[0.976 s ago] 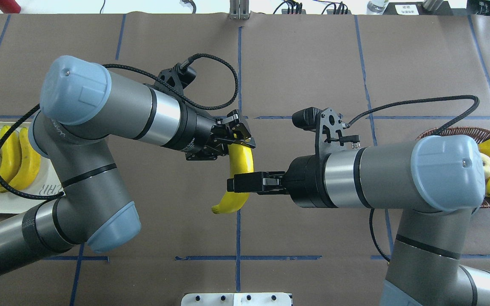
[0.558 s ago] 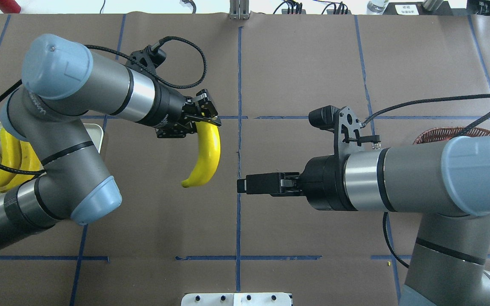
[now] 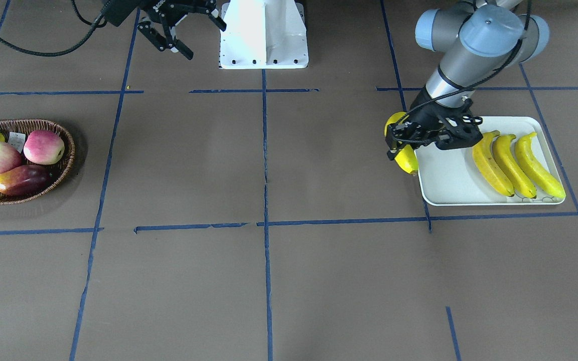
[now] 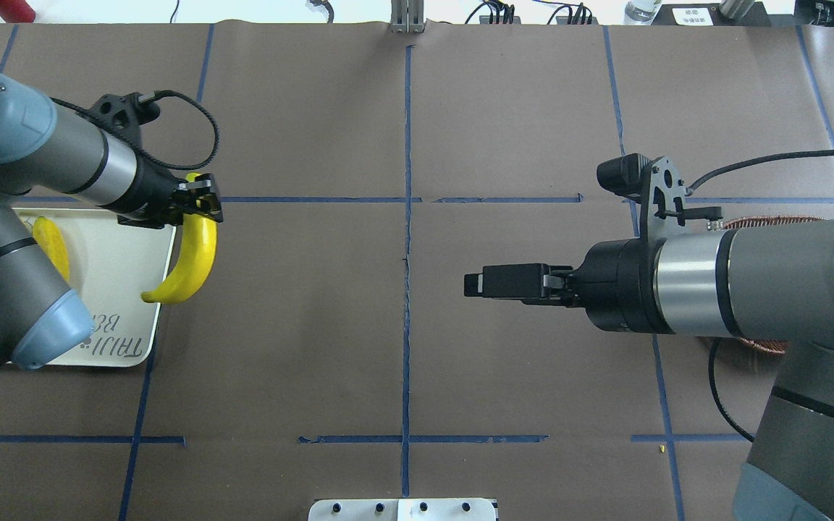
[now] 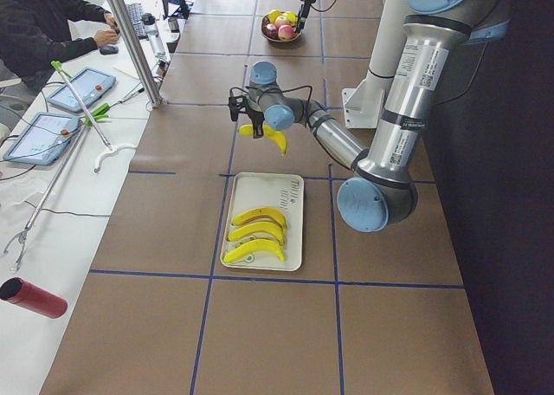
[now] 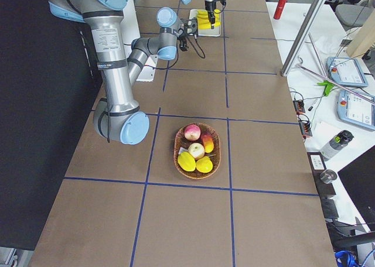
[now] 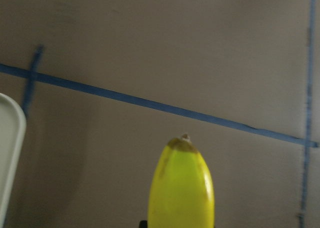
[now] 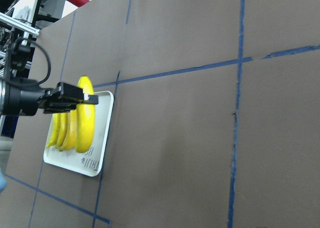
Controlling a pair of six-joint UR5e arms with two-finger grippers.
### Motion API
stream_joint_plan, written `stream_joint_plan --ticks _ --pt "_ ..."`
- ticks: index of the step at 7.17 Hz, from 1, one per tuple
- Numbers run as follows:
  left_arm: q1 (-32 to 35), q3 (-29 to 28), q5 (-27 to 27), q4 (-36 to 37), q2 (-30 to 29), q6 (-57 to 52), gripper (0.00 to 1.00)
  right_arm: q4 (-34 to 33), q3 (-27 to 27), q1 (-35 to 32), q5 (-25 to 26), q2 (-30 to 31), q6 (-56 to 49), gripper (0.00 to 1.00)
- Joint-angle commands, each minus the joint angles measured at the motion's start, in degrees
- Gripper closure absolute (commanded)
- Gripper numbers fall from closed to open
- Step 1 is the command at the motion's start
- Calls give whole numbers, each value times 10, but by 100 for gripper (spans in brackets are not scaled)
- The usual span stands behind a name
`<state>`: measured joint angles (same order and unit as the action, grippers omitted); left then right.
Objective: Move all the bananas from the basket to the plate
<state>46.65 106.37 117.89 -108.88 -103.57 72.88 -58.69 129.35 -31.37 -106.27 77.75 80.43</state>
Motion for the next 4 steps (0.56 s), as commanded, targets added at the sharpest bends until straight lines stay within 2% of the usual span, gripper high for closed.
stream_joint_plan --ticks 1,2,3,4 --pt "3 -11 -25 2 67 -53 100 -52 -3 -53 -8 21 -11 0" --pt "1 -27 -34 3 70 -54 100 -91 -2 -72 -15 19 -39 0" --pt "-1 -30 -39 3 81 -53 100 -101 -3 -77 -17 20 -44 0" --pt "-2 -44 -67 3 79 -53 100 -101 -3 -78 -17 19 -44 0"
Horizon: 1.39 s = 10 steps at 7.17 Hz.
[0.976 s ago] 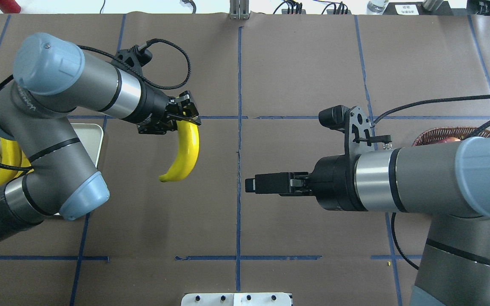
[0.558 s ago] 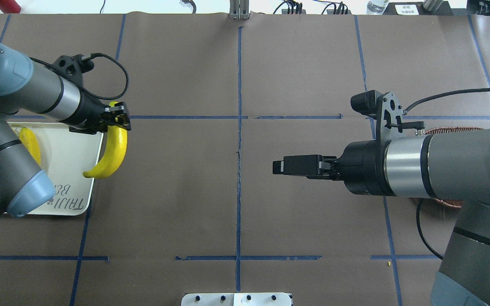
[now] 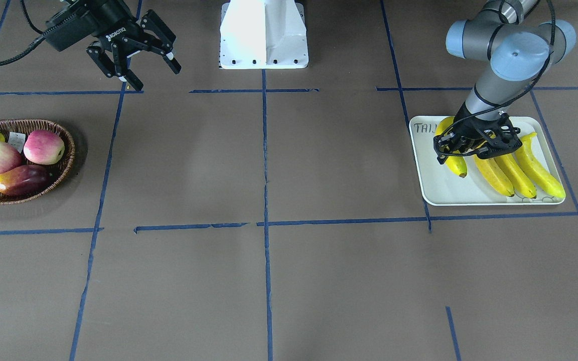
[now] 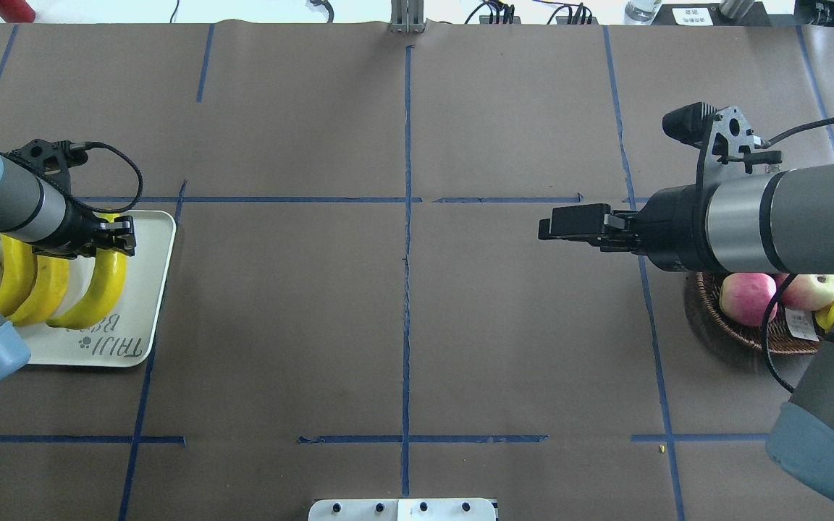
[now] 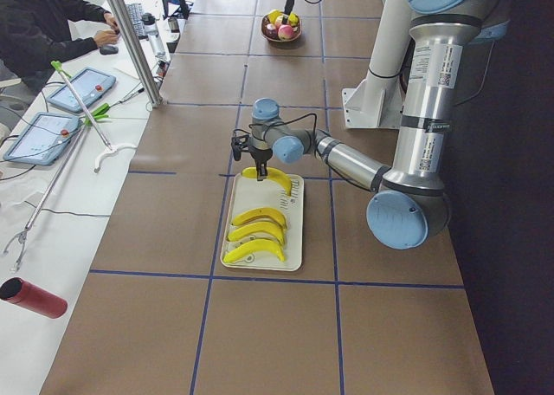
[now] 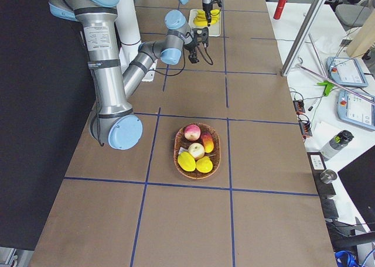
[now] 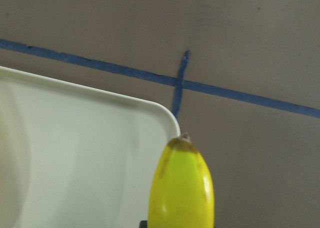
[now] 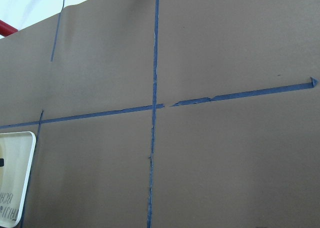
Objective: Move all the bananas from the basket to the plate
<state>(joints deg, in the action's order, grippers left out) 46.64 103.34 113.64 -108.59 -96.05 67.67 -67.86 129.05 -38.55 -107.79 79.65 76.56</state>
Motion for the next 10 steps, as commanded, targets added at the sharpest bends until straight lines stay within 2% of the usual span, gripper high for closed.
stream_joint_plan --ticks 1,2,4,5,6,7,8,9,10 --pt "-6 -39 -32 -4 -4 -2 18 -11 0 -12 -4 1 -5 0" --pt "-5 -41 -33 -5 -3 -2 1 -34 0 -27 -16 0 -13 0" --pt "-2 2 -26 0 4 -11 1 -122 1 -87 -67 1 -115 0" --pt "12 42 7 16 6 -32 1 -189 -1 -126 -93 2 -204 0" --pt "60 80 40 68 5 -82 1 -263 -4 -169 -110 3 -327 0" --pt "83 122 46 129 12 -166 1 -322 -8 -219 -118 14 -450 0" --pt "123 146 50 191 18 -258 1 -330 -40 -288 -183 29 -530 0" --pt "189 141 82 241 19 -384 1 -331 -99 -381 -265 33 -636 0" --pt "251 136 98 284 22 -508 1 -331 -151 -442 -288 52 -765 0"
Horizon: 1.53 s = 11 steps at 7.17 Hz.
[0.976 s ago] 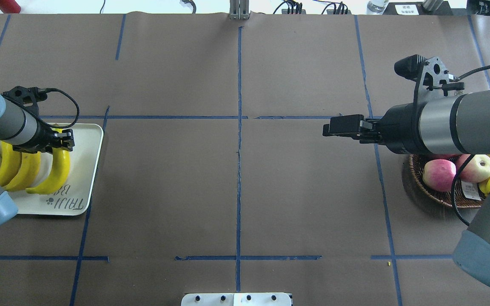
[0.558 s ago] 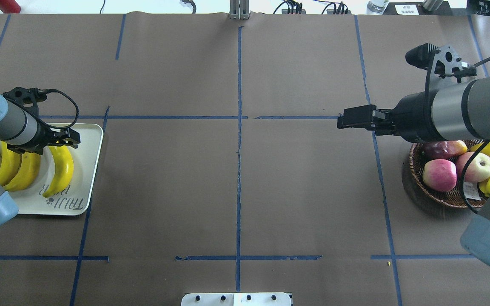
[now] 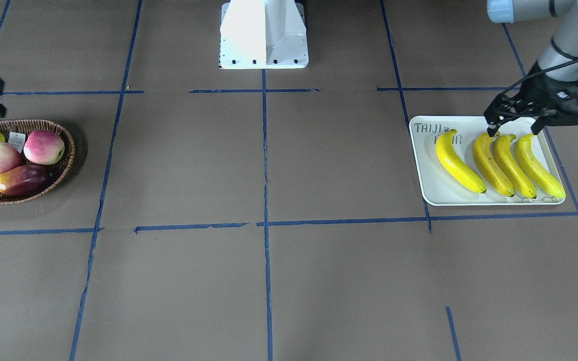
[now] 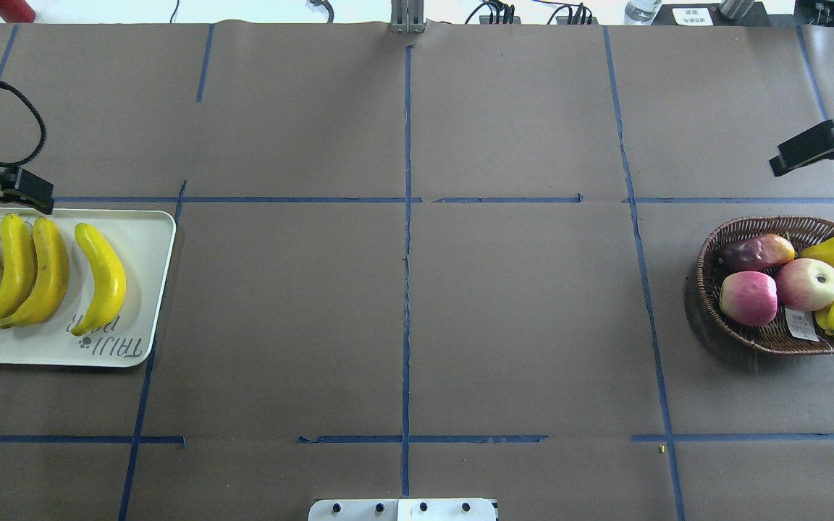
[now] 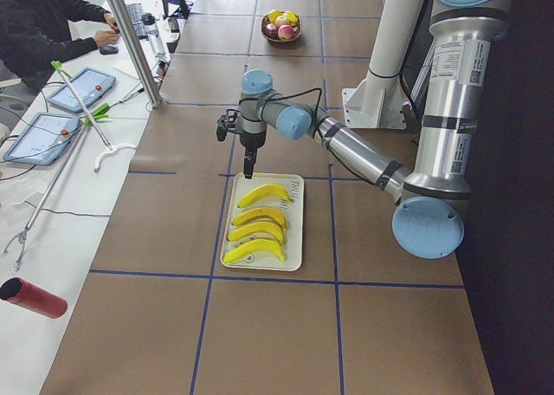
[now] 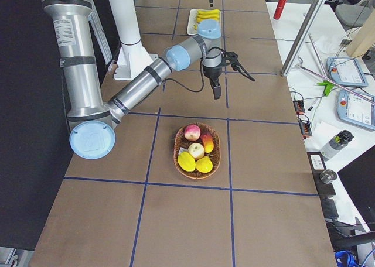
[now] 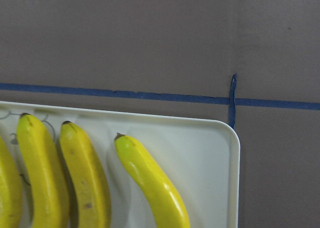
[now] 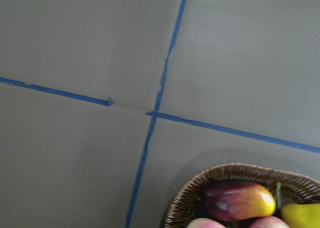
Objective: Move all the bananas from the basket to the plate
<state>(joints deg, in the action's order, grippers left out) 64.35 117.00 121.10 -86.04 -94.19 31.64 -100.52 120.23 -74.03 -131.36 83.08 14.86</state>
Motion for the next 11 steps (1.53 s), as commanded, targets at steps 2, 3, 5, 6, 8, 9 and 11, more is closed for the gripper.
stream_joint_plan --ticks 2,3,5,6,8,9,11 --pt "201 -64 73 88 29 -321 1 -7 -137 -165 -54 49 -323 0" --pt "237 -106 124 83 50 -378 1 -6 -140 -183 -53 74 -340 0" --pt "248 -148 130 70 84 -383 1 1 -140 -193 -50 115 -332 0" --pt "271 -170 131 69 86 -388 1 1 -138 -193 -42 118 -333 0" --pt "288 -215 177 21 105 -417 1 1 -148 -197 -43 132 -338 0" --pt "288 -214 176 20 105 -418 1 0 -150 -197 -44 135 -333 0" --pt "288 -213 175 20 100 -415 1 0 -196 -224 -67 135 -335 0"
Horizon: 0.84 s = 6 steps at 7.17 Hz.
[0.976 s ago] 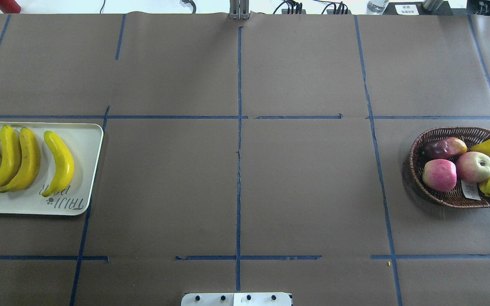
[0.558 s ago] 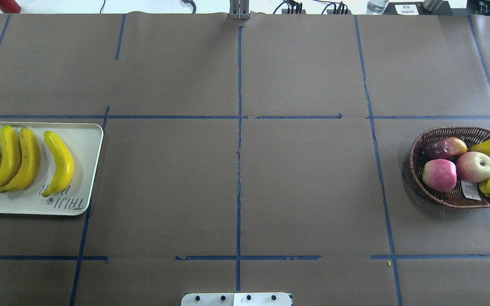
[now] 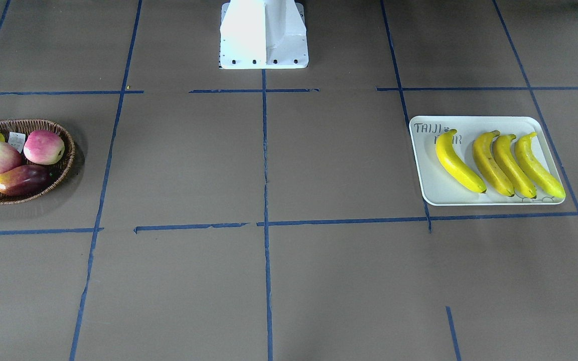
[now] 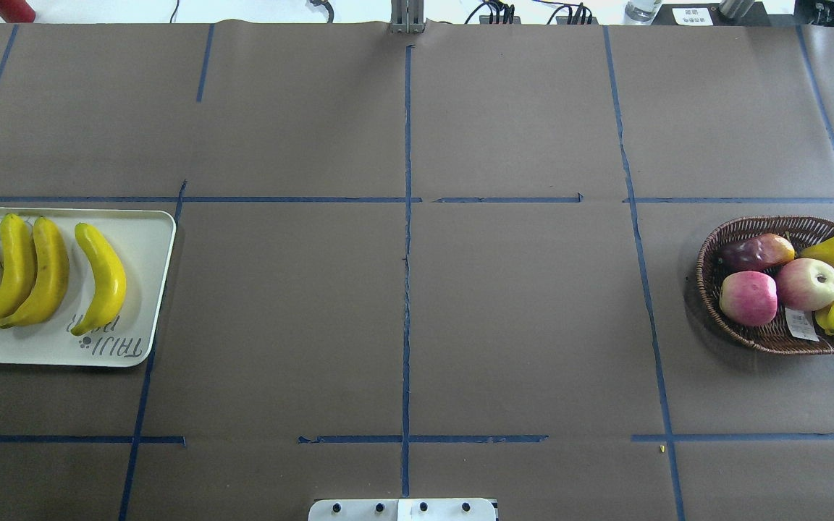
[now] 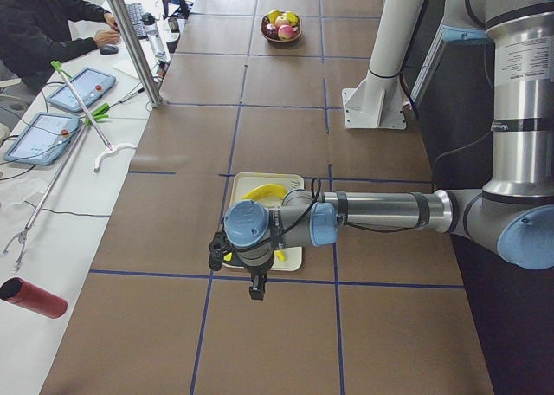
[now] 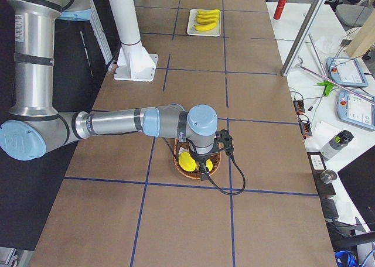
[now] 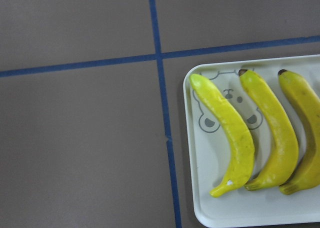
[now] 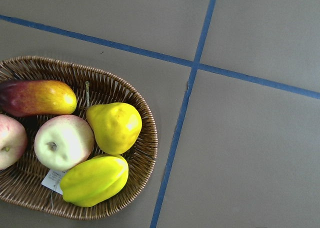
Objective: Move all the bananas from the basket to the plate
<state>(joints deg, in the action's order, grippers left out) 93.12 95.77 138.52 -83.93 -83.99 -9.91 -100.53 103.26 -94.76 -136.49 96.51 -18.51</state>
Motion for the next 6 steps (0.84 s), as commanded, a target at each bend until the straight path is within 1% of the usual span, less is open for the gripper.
stream_joint_plan --ticks 1,2,4,6 --pt "0 0 1 -1 -3 1 1 1 -51 -26 -29 1 -3 0" --pt "0 0 1 -1 -5 1 1 1 -63 -26 -28 1 -1 0" --pt "0 2 1 -1 -5 1 1 3 -62 -25 -17 1 21 0" --pt "1 1 1 -1 1 -3 1 14 -66 -24 -10 1 22 0"
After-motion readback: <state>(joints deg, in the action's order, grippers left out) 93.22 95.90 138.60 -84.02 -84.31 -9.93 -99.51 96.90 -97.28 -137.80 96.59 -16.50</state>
